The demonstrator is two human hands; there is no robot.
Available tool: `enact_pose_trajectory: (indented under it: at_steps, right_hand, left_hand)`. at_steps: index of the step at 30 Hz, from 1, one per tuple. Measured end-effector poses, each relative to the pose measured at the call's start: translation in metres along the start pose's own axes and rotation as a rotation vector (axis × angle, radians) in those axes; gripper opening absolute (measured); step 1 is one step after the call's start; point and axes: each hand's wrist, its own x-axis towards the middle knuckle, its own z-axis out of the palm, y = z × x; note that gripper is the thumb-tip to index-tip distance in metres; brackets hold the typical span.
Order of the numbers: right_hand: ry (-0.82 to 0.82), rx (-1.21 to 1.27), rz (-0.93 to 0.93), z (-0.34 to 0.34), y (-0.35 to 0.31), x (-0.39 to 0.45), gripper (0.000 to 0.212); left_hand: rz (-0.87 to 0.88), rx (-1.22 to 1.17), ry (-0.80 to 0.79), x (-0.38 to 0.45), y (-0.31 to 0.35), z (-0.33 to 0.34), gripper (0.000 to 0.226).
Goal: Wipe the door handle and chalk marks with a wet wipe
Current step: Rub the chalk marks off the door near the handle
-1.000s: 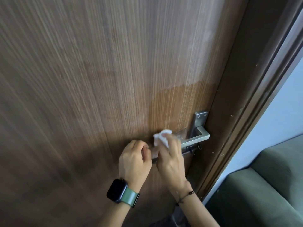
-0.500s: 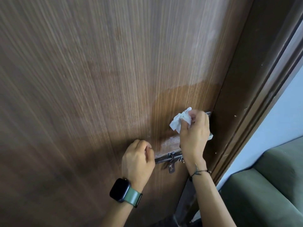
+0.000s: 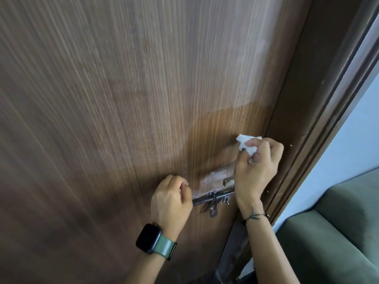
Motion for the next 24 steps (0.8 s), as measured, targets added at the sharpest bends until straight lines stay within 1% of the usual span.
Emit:
enact_pose_trajectory:
  at_steps: [1,4,5,7,9,11,13,15,16,19,20,22,24]
  right_hand:
    - [-0.043,-0.010,-0.001,0.001,0.000,-0.007,0.022]
    - [-0.267,-0.066,-0.006,0.007,-0.006,-0.035,0.029]
    - [-0.289,-0.073,-0.015,0.008,-0.006,-0.039,0.029]
    - [-0.231,-0.002,0.047,0.006,-0.006,-0.030,0.023]
    - [-0.165,0.090,0.180,0.003,-0.004,-0.011,0.018]
    - [-0.143,0.043,0.204,0.004,-0.001,0.002,0.012]
    - [-0.137,-0.006,0.164,0.007,0.000,0.004,0.007]
    - [-0.183,-0.051,0.095,0.012,-0.004,-0.006,0.012]
    - [-0.236,-0.081,0.043,0.013,-0.006,-0.015,0.015]
    - [-0.441,-0.227,-0.187,0.012,-0.015,-0.051,0.020]
    - [-0.488,-0.278,-0.233,0.012,-0.016,-0.059,0.022]
    - [-0.551,-0.324,-0.240,0.012,-0.016,-0.069,0.021]
    - [-0.627,-0.324,-0.226,0.012,-0.012,-0.080,0.014]
  left_hand:
    - [-0.006,-0.002,0.002,0.000,-0.001,0.001,0.014]
    - [-0.005,0.000,-0.003,-0.002,-0.001,0.003,0.011]
    - [0.000,-0.002,-0.006,-0.002,0.000,0.003,0.010]
    - [0.003,-0.010,-0.012,-0.004,0.002,0.004,0.011]
    - [0.006,-0.015,-0.017,-0.005,0.001,0.003,0.013]
    - [0.007,-0.015,-0.019,-0.007,-0.001,0.002,0.012]
    - [0.007,-0.018,-0.020,-0.009,-0.003,0.002,0.009]
    - [0.001,-0.021,-0.018,-0.009,-0.003,0.001,0.010]
    - [0.001,-0.020,-0.015,-0.009,-0.004,0.001,0.010]
    - [-0.011,-0.019,-0.007,-0.007,-0.003,0.004,0.011]
    - [-0.012,-0.026,-0.005,-0.006,-0.001,0.005,0.011]
    - [0.001,-0.036,0.000,-0.005,0.002,0.007,0.014]
    - [0.019,-0.041,0.004,-0.005,0.004,0.008,0.024]
